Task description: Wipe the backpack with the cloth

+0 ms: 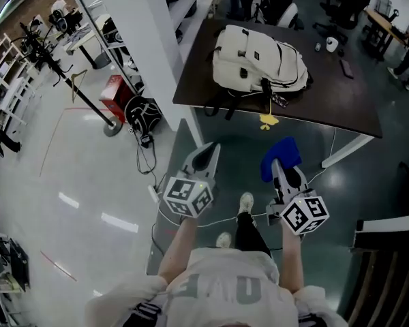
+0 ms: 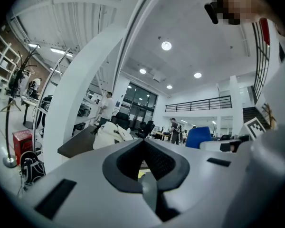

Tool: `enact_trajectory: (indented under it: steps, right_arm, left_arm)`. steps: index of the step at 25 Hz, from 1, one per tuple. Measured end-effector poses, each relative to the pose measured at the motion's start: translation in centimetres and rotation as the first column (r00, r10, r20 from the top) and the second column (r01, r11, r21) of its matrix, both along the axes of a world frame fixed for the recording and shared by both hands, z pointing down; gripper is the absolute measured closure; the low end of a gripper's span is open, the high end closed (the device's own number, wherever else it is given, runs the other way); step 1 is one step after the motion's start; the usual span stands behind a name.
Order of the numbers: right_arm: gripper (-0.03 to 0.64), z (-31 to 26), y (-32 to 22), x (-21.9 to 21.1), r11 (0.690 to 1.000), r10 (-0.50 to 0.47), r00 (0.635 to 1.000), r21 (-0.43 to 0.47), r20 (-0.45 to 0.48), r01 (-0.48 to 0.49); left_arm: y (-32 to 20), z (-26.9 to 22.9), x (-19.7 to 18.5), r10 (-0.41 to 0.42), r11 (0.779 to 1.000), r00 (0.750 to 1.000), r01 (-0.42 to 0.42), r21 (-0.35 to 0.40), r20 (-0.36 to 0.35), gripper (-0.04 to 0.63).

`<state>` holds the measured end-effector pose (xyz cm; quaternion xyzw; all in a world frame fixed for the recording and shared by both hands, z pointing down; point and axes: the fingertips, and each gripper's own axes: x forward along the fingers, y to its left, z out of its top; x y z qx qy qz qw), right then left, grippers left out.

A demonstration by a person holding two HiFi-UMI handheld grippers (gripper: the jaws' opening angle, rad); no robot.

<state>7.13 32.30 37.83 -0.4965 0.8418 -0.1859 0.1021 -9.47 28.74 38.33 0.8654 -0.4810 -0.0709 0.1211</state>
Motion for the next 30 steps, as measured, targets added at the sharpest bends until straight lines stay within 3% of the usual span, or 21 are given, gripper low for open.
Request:
enact_trajectory:
  steps: [9,15,20,26,30]
  right_arm:
    - [0.566,2.5,-17.6,3.2,0.997,-0.061,0.998,-0.045,0.033,0.063]
    - [0.566,3.5,-25.4,4.1,0.991,-0.107,0.993,-0.079,0.051,0.111]
    - [0.566,4.9,-30.6,-0.9,0.972,-0.206,0.978,-0.112,0.024,0.207]
    - [0.566,8.7,-35.4,-10.5,0.913,-0.384,0.922,-0.165,-0.039,0.373]
    - [0.566,11.7,-39.1,-15.4,0.884,-0.443,0.892,-0.209,-0.088,0.418]
  left_arm:
    - [-17.2,1.9,2.0,-0.058,0.998,0.997,0.059,-0.026,0.043,0.591]
    - [-23.9,2.8,2.9,-0.095,0.994,0.994,0.097,-0.042,0.058,0.591]
    - [-28.9,4.7,1.2,-0.107,0.993,0.994,0.109,-0.047,0.038,0.591]
    - [-34.5,6.5,-2.6,-0.119,0.991,0.993,0.119,-0.062,-0.007,0.591]
    - [-37.4,7.5,-4.9,-0.130,0.988,0.991,0.128,-0.091,-0.016,0.591]
